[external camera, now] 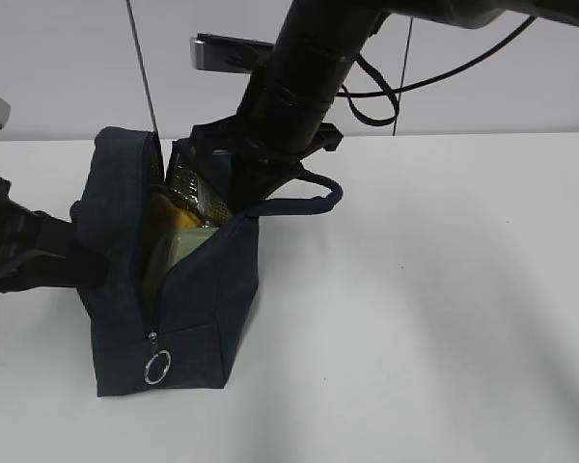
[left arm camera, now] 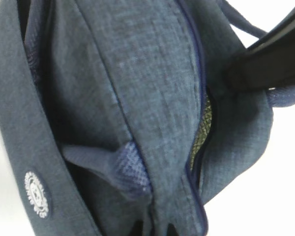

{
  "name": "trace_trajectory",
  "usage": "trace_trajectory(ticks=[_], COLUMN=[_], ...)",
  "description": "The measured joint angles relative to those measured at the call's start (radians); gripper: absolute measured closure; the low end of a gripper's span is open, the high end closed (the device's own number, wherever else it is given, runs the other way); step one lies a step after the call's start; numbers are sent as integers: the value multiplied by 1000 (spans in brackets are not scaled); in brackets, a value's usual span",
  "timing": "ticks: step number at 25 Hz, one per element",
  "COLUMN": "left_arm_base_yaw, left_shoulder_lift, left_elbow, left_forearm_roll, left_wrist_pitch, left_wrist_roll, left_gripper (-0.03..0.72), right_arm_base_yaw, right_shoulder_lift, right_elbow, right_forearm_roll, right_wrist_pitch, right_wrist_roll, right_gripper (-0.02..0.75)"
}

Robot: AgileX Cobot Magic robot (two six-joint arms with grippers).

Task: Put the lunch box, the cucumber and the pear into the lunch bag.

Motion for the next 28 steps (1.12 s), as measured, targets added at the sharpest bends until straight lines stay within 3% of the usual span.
trace_trajectory(ticks=[5, 14, 20, 28], left_arm_base_yaw=[-68, -198, -231, -238], left_shoulder_lift=[1, 69, 174, 200], left_elbow=[0, -48, -121, -134], left_forearm_roll=[-92, -155, -172, -144], left_wrist_pitch=[-27, -82, -68, -60], left_wrist_roll=[92, 106, 107, 109], left_gripper=[686, 686, 686, 686], right_arm_base_yaw=[0, 0, 0, 0], right_shoulder_lift=[-6, -83, -124, -131], right_elbow=[0, 2, 35, 148], right_forearm_roll=[-99, -312, -397, -407], right_wrist_pitch=[4, 27, 31, 11], right_wrist_roll=[7, 59, 64, 66], right_gripper=[724, 724, 724, 725])
